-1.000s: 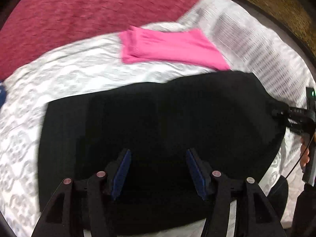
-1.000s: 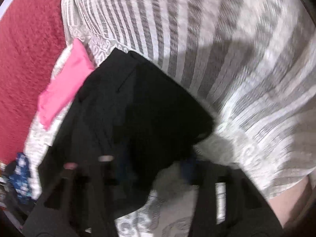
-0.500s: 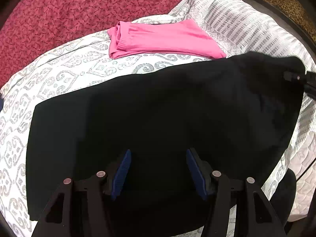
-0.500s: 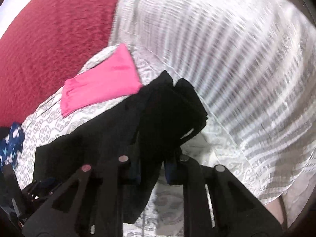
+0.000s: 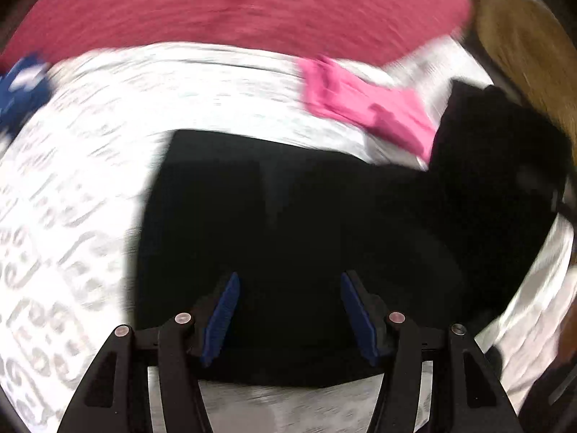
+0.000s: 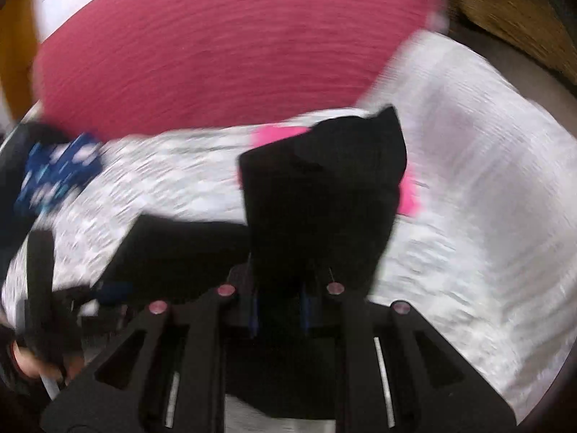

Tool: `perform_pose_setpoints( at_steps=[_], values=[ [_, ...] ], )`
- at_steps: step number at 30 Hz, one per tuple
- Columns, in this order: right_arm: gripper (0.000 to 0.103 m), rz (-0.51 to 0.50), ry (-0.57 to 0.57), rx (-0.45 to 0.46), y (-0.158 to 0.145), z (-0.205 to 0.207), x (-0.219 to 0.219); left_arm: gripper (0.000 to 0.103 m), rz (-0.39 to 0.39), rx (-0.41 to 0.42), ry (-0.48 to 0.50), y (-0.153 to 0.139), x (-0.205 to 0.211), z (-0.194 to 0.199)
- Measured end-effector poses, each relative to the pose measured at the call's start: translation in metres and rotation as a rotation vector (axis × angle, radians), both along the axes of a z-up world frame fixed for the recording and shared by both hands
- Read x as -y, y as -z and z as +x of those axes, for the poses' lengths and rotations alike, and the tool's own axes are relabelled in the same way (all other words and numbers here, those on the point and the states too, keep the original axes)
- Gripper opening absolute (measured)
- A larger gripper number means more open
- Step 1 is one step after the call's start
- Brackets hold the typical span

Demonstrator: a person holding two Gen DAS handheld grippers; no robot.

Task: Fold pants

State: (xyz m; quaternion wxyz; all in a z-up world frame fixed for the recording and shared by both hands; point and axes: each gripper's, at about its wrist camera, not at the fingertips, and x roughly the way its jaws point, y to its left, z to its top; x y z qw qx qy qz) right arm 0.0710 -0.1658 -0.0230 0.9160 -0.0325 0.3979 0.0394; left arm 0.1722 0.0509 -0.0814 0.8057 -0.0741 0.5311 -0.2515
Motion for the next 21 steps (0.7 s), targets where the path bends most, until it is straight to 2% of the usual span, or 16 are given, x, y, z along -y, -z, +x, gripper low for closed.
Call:
perform_pose_setpoints(
  at_steps=[2, 3, 4, 6, 8, 10, 11, 13, 15, 18, 21],
  values=[
    [0.020, -0.006, -0.116, -0.065, 0.022, 0.003, -0.037, 0.061, -0.055, -0.020, -0.065, 0.000, -0.031, 0.006],
    [0.022, 0.002, -0.178, -0.121, 0.036, 0.006, -0.052, 0.061, -0.081, -0.027, -0.085, -0.001, -0.041, 0.008],
    [0.025, 0.009, -0.246, -0.217, 0.058, 0.010, -0.069, 0.061, -0.114, -0.039, -0.109, -0.002, -0.051, 0.009],
    [0.032, -0.020, -0.271, -0.339, 0.089, 0.012, -0.077, 0.064, -0.129, -0.052, -0.124, -0.001, -0.057, 0.013],
    [0.034, -0.033, -0.292, -0.310, 0.091, 0.004, -0.074, 0.065, -0.125, -0.056, -0.118, 0.000, -0.058, 0.014],
    [0.042, 0.056, -0.310, -0.314, 0.079, -0.003, -0.056, 0.066, -0.122, -0.057, -0.107, 0.001, -0.054, 0.012],
    [0.044, 0.144, -0.302, -0.313, 0.070, -0.006, -0.038, 0.068, -0.121, -0.056, -0.106, 0.001, -0.050, 0.011],
    [0.050, 0.231, -0.249, -0.287, 0.057, -0.013, -0.010, 0.070, -0.136, -0.058, -0.093, -0.001, -0.041, 0.017],
    [0.057, 0.267, -0.164, -0.248, 0.045, -0.013, 0.015, 0.070, -0.155, -0.072, -0.068, -0.002, -0.033, 0.015],
    [0.058, 0.290, 0.006, -0.198, 0.039, -0.019, 0.062, 0.077, -0.161, -0.119, 0.002, 0.000, -0.009, 0.017],
    [0.059, 0.356, 0.110, -0.195, 0.047, -0.026, 0.094, 0.079, -0.095, -0.154, 0.056, 0.011, 0.016, 0.017]
  ],
)
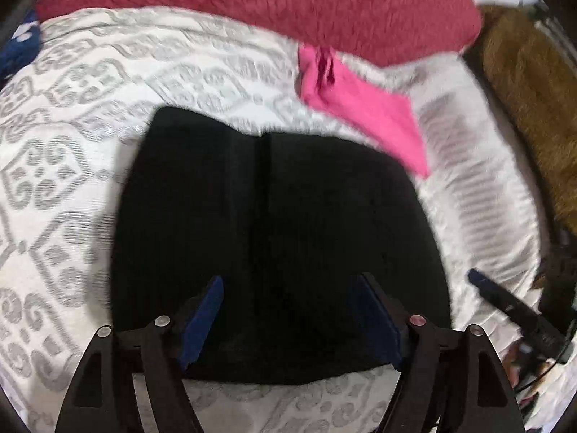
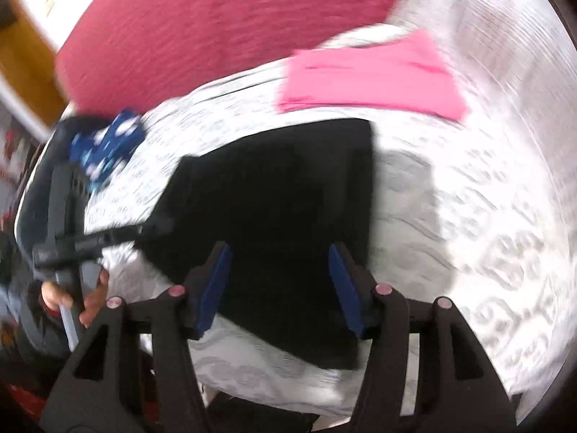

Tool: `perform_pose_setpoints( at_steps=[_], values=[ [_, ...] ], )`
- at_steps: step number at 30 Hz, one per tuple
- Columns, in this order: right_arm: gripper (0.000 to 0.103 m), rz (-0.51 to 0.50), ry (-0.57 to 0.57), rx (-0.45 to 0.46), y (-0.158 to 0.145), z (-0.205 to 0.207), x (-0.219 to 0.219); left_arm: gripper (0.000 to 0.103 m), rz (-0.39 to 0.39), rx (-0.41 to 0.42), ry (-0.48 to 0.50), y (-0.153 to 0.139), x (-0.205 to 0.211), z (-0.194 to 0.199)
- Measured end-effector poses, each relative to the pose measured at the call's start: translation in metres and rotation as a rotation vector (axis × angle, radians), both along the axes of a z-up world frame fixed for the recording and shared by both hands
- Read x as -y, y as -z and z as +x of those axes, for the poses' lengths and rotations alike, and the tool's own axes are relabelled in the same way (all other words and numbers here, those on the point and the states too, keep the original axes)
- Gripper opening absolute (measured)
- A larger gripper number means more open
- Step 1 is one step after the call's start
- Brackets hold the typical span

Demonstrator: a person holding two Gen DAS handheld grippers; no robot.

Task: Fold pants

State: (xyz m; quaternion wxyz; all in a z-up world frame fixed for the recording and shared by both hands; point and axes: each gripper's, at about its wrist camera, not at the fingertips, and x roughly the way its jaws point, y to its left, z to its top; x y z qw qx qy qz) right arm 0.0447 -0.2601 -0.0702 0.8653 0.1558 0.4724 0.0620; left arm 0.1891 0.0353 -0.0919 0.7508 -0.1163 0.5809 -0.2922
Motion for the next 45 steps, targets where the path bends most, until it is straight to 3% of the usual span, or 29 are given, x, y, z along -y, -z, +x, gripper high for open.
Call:
perform_pose_setpoints(
  at_steps=[2, 4, 6, 7, 8, 9, 18, 24, 27, 28, 31, 34, 35, 39, 41, 43, 44, 45],
  values=[
    [0.059, 0.039, 0.033, -0.004, 0.007, -0.007, 0.011, 0.080, 0.039, 0.010, 0.008, 0.004, 0.010, -0.001],
    [0.059, 0.060, 0.047, -0.009, 0.012, -0.009, 0.016, 0.078, 0.028, 0.010, 0.022, 0.002, 0.016, -0.001],
    [0.059, 0.070, 0.048, -0.013, 0.013, -0.012, 0.021, 0.037, 0.010, 0.008, 0.040, 0.000, 0.020, -0.002],
    [0.059, 0.074, 0.046, -0.015, 0.014, -0.010, 0.021, 0.035, 0.029, 0.016, 0.045, -0.002, 0.022, -0.002],
    [0.059, 0.080, 0.043, -0.013, 0.015, -0.008, 0.019, 0.018, 0.032, 0.033, 0.040, -0.005, 0.021, -0.003],
    [0.059, 0.082, 0.040, -0.011, 0.015, -0.008, 0.018, 0.013, 0.028, 0.051, 0.043, -0.010, 0.019, -0.004],
    [0.059, 0.068, 0.010, 0.035, -0.002, -0.007, 0.011, 0.006, 0.064, 0.231, 0.068, -0.082, 0.024, -0.002],
    [0.059, 0.080, -0.024, 0.020, 0.002, -0.004, 0.004, 0.004, 0.135, 0.382, 0.000, -0.129, -0.017, -0.006],
    [0.060, 0.077, -0.051, -0.019, 0.015, 0.004, -0.008, 0.004, 0.131, 0.294, -0.072, -0.111, -0.052, 0.006],
    [0.060, 0.070, -0.056, -0.030, 0.018, 0.006, -0.012, 0.004, 0.109, 0.224, -0.085, -0.093, -0.060, 0.011],
    [0.060, 0.058, -0.066, -0.044, 0.021, 0.010, -0.022, 0.012, 0.058, 0.065, -0.043, -0.052, -0.054, 0.013],
    [0.060, 0.031, -0.091, -0.039, 0.017, 0.008, -0.027, 0.044, 0.008, -0.068, 0.030, -0.013, -0.029, 0.011],
    [0.060, 0.008, -0.092, -0.036, 0.015, 0.006, -0.027, 0.059, 0.000, -0.100, 0.042, -0.004, -0.019, 0.010],
    [0.060, -0.008, -0.063, -0.042, 0.018, 0.002, -0.017, 0.070, -0.070, -0.142, 0.054, 0.014, 0.001, 0.010],
    [0.060, 0.008, -0.032, -0.058, 0.024, 0.002, -0.007, 0.070, -0.108, -0.149, 0.056, 0.014, 0.007, 0.014],
    [0.060, 0.025, -0.008, -0.070, 0.028, 0.003, -0.002, 0.046, -0.143, -0.144, 0.055, 0.012, 0.013, 0.018],
    [0.060, 0.030, 0.000, -0.073, 0.029, 0.004, 0.000, 0.020, -0.136, -0.139, 0.051, 0.012, 0.015, 0.020],
    [0.060, 0.033, 0.007, -0.074, 0.030, 0.004, 0.001, 0.016, -0.132, -0.130, 0.046, 0.011, 0.018, 0.021]
  ],
)
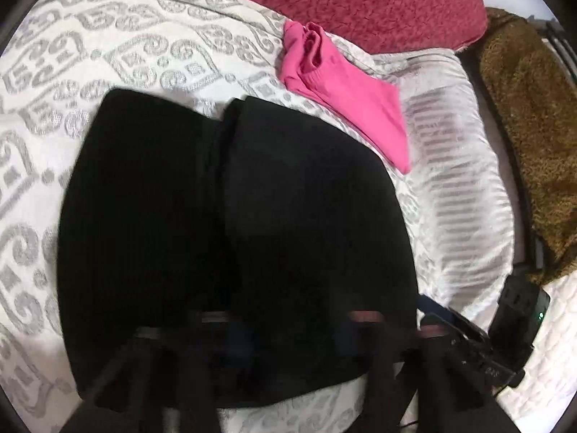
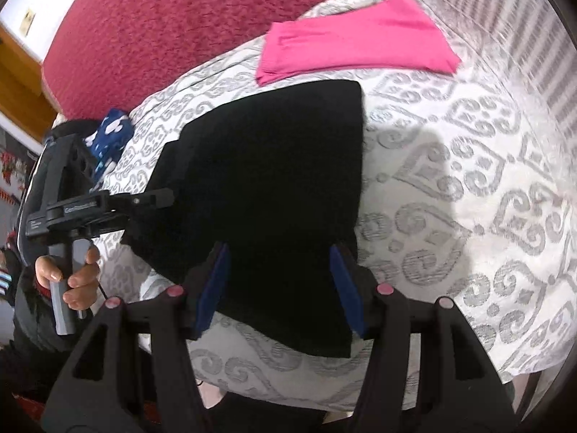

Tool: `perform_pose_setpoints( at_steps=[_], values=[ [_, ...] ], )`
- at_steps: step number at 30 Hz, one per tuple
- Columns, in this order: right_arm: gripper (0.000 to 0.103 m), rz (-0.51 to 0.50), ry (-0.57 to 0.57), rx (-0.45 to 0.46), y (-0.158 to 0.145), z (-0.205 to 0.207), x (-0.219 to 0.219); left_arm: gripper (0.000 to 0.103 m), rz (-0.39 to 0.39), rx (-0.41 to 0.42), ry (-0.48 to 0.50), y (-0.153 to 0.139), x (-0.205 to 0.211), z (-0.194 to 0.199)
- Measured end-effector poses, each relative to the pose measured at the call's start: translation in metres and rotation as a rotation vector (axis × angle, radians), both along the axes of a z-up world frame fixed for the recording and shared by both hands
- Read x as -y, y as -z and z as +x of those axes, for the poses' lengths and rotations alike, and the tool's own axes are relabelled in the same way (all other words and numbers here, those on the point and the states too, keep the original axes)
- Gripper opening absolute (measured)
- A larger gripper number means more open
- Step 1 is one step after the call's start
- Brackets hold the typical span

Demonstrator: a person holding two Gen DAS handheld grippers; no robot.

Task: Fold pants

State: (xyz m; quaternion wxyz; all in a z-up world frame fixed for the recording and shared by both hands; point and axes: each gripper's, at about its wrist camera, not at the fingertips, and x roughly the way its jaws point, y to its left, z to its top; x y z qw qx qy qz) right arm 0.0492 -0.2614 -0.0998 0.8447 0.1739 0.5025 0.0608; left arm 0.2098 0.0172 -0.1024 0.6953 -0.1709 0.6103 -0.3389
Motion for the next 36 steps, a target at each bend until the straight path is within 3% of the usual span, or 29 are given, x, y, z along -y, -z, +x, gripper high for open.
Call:
perform_pose_setpoints(
  at_steps=[5, 9, 12, 15, 19, 20, 22, 24, 26, 33, 36],
  values=[
    [0.060, -0.016, 0.000, 0.014, -0.006, 0.001, -0.001, 0.015, 0.023, 0.152, 0.018, -0.036, 0.001, -0.009],
    [0.060, -0.029, 0.005, 0.038, -0.015, -0.001, 0.000, 0.015, 0.032, 0.260, -0.005, -0.081, -0.018, -0.014],
    [0.060, -0.029, -0.014, 0.038, -0.014, -0.001, -0.005, 0.015, 0.087, 0.350, -0.029, -0.103, -0.042, -0.019],
    [0.062, -0.030, -0.049, -0.003, 0.000, 0.004, -0.018, 0.016, 0.156, 0.299, -0.043, -0.078, -0.062, -0.015],
    [0.062, -0.068, -0.076, -0.089, 0.022, 0.010, -0.033, 0.026, 0.284, 0.171, -0.067, -0.013, -0.070, -0.012],
    [0.062, -0.081, -0.083, -0.098, 0.024, 0.010, -0.036, 0.028, 0.271, 0.173, -0.089, -0.006, -0.074, -0.015],
    [0.062, -0.095, -0.102, -0.108, 0.026, 0.007, -0.037, 0.032, 0.248, 0.191, -0.110, -0.010, -0.079, -0.018],
    [0.062, -0.096, -0.098, -0.117, 0.026, 0.006, -0.033, 0.050, 0.287, 0.214, -0.120, -0.016, -0.080, -0.019],
    [0.062, -0.083, -0.081, -0.117, 0.025, 0.005, -0.027, 0.055, 0.344, 0.254, -0.129, -0.022, -0.085, -0.018],
    [0.062, -0.037, -0.020, -0.081, 0.015, 0.011, -0.008, 0.062, 0.324, 0.232, -0.159, -0.016, -0.092, -0.012],
    [0.071, -0.002, -0.007, -0.057, 0.011, 0.015, -0.002, 0.067, 0.330, 0.226, -0.122, -0.009, -0.079, -0.012]
  ],
)
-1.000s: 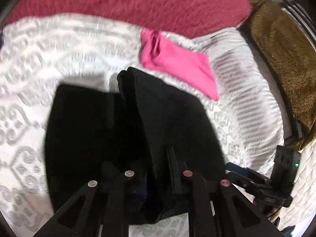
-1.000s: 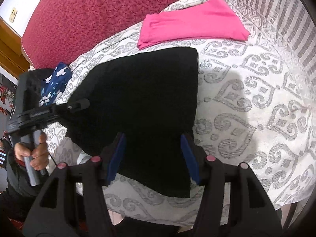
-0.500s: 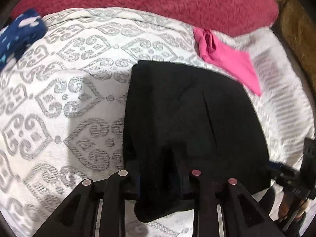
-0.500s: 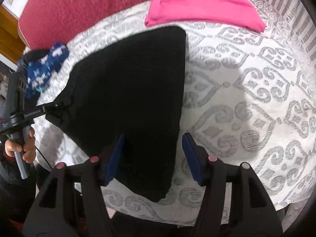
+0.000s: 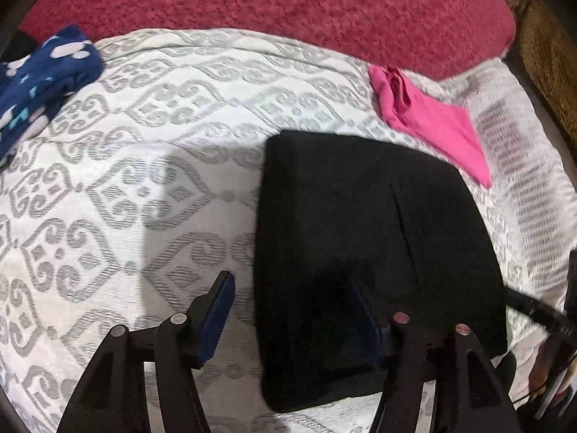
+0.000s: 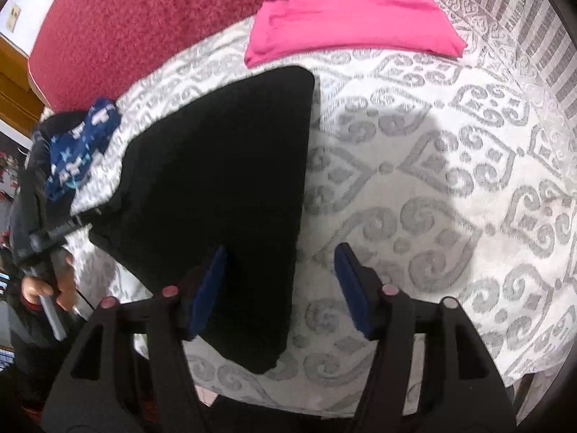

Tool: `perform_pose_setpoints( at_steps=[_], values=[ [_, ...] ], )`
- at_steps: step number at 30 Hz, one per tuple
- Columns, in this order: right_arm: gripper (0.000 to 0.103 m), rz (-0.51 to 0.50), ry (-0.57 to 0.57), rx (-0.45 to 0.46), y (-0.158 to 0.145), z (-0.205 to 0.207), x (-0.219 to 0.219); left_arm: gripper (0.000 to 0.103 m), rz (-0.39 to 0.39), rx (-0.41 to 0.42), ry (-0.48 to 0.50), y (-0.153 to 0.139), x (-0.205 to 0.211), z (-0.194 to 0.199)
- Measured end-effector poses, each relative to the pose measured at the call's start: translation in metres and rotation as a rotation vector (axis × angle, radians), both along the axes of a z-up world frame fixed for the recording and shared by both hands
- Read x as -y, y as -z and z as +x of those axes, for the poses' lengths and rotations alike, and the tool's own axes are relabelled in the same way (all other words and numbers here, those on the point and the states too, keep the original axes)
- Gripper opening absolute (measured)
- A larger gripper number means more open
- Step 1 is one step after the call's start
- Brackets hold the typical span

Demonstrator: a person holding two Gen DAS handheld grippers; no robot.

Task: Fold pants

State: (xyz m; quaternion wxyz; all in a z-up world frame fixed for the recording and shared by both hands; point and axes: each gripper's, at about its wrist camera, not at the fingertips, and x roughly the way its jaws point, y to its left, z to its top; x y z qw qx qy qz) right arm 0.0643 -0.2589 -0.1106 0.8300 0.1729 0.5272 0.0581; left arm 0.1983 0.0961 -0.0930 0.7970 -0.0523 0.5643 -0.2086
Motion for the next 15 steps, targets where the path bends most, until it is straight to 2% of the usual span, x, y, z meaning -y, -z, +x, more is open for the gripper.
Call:
perform_pose_setpoints(
  at_steps=[2, 15],
  values=[
    [0.074, 0.027, 0.010, 0.004, 0.000, 0.004, 0.004, 0.069, -0.006, -0.010, 0.027, 0.004, 0.007, -0.002],
    [0.074, 0.147, 0.028, -0.069, 0.029, 0.032, 0.013, 0.081, -0.042, -0.017, 0.064, 0.013, 0.015, 0.004]
  ],
)
